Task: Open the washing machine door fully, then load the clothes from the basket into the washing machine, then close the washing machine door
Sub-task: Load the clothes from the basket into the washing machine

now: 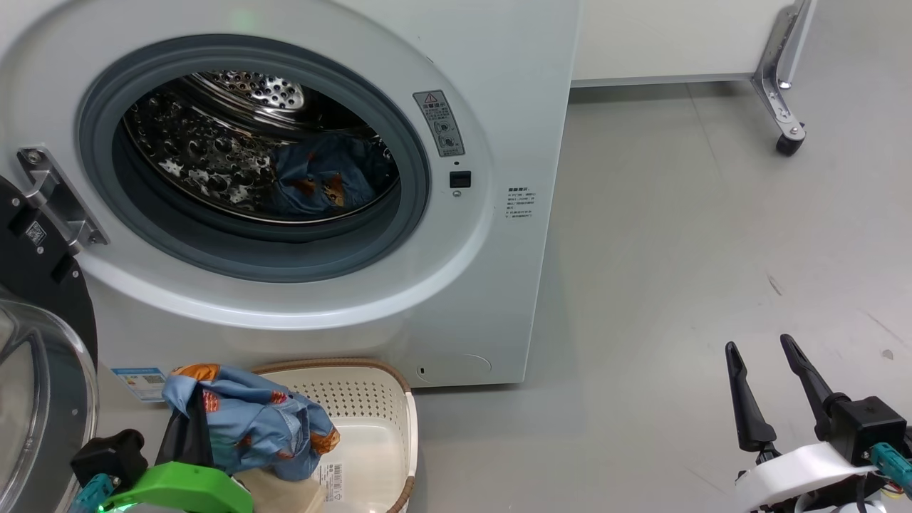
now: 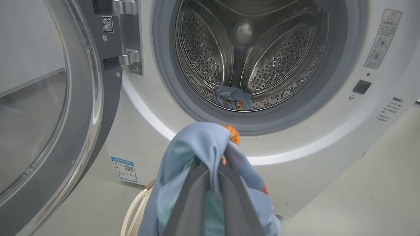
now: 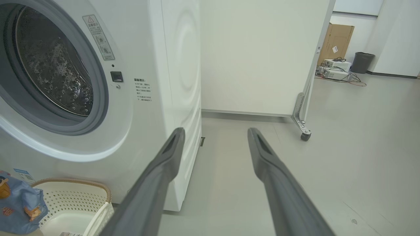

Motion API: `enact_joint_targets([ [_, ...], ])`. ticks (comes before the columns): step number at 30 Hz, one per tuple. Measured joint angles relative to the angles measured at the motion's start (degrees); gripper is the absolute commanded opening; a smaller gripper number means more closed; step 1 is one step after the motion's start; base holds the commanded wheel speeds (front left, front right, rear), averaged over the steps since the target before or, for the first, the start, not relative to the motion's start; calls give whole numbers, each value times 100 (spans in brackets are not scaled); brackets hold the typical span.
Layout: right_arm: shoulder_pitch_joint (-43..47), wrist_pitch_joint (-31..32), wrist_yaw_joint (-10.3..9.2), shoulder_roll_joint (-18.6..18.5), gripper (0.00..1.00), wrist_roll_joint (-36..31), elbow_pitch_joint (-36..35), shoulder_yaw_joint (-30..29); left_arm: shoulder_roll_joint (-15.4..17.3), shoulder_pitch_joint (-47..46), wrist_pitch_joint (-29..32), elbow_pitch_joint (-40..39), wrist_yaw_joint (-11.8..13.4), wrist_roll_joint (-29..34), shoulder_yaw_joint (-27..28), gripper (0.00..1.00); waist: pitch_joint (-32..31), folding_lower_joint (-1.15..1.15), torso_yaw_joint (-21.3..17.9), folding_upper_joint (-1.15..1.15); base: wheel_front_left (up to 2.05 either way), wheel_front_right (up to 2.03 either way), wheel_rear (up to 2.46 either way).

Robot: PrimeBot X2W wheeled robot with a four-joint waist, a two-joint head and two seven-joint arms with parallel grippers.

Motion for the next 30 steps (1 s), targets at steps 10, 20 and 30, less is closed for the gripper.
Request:
enact_joint_targets([
  [10, 23, 0, 0, -66, 100, 0, -57, 48, 2, 236, 0, -702, 1, 221, -3, 0, -120, 0, 40, 0, 0, 0, 0],
  [20, 23, 0, 0, -59, 100, 0, -64, 105, 3, 483, 0, -1116, 14, 231, -133, 0, -167, 0, 75, 0, 0, 0, 0],
  [30, 24, 0, 0, -63, 100, 0, -66, 146, 10, 673, 0, -1544, 120, 231, -210, 0, -186, 0, 91, 0, 0, 0, 0],
])
